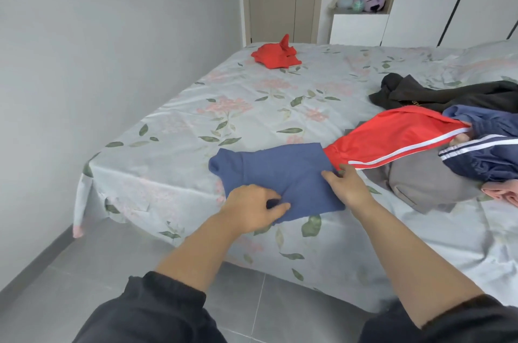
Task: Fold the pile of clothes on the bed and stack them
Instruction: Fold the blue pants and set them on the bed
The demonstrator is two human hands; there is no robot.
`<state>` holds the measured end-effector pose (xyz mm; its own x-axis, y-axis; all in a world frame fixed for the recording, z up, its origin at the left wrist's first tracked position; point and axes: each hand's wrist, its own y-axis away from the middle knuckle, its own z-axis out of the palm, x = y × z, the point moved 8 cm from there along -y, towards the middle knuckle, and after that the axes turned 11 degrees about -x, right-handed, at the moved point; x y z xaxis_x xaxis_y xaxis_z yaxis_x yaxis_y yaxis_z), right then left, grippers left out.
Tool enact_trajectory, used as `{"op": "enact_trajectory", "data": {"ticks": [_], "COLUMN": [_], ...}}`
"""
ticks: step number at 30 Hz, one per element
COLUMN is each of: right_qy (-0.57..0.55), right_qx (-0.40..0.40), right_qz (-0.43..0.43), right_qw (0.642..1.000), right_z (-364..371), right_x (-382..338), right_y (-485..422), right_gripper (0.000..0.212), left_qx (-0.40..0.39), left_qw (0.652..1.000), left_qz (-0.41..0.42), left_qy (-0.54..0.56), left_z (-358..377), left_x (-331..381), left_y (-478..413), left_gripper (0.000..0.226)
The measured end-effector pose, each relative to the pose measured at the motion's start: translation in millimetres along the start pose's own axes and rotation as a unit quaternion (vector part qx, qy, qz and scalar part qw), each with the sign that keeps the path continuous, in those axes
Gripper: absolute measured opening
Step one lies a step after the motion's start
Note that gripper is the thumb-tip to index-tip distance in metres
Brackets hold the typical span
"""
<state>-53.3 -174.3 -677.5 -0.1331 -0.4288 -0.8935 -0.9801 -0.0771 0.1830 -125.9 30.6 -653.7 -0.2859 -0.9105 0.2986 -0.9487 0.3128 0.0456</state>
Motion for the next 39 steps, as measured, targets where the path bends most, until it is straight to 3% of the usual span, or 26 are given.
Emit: {"op": "enact_trajectory", "data": {"ticks": [2,4,7,12,15,18,21,23,26,29,31,33,34,36,39], "right_qy": [0.005,0.017,0.072,0.25,0.23,0.19,0.132,0.093,0.154,0.27,0.321,0.346,0.354,0.391,0.472], "right_qx": [-0.002,0.005,0.032,0.076,0.086,0.106,0.157,0.192,0.174,0.113,0.144,0.172,0.156,0.049,-0.111], "right_qz": [-0.003,-0.002,-0.008,-0.041,-0.079,-0.107,-0.13,-0.162,-0.119,-0.037,-0.047,-0.128,-0.186,-0.244,-0.164], "right_qw": [1.0,1.0,0.997,0.964,0.966,0.97,0.97,0.964,0.965,0.955,0.935,0.913,0.903,0.886,0.859], "right_z": [4,5,3,-1,-3,-10,-20,-22,-11,3,4,17,31,70,114], "right_x": [-2,-2,-10,-29,-36,-42,-53,-63,-58,-39,-48,-74,-87,-93,-54], "right_y": [-7,-13,-23,-39,-47,-52,-52,-48,-56,-63,-58,-47,-42,-37,-43], "right_gripper": [0.05,0.046,0.036,0.032,0.02,0.012,0.007,0.011,0.008,0.01,0.023,0.038,0.042,0.05,0.056], "left_qx": [0.067,0.108,0.077,0.044,0.048,0.101,0.173,0.221,0.231,0.187,0.21,0.244,0.257,0.267,0.24], "left_qw": [0.988,0.967,0.949,0.931,0.925,0.909,0.855,0.837,0.836,0.852,0.875,0.888,0.884,0.863,0.83], "left_qz": [-0.12,-0.214,-0.268,-0.29,-0.285,-0.254,-0.222,-0.214,-0.234,-0.241,-0.242,-0.26,-0.271,-0.3,-0.357], "left_qy": [0.075,0.091,0.144,0.218,0.248,0.313,0.435,0.453,0.439,0.426,0.364,0.291,0.28,0.307,0.356], "left_z": [-17,-29,-19,-10,-13,-20,-25,-30,-26,-14,-24,-38,-41,-41,-34], "left_x": [-30,-57,-82,-93,-95,-97,-103,-109,-115,-115,-117,-124,-130,-147,-167], "left_y": [0,0,-9,-31,-43,-50,-53,-52,-50,-52,-46,-34,-28,-17,-8], "left_gripper": [0.045,0.035,0.025,0.039,0.04,0.039,0.028,0.024,0.004,0.03,0.041,0.044,0.043,0.041,0.04]}}
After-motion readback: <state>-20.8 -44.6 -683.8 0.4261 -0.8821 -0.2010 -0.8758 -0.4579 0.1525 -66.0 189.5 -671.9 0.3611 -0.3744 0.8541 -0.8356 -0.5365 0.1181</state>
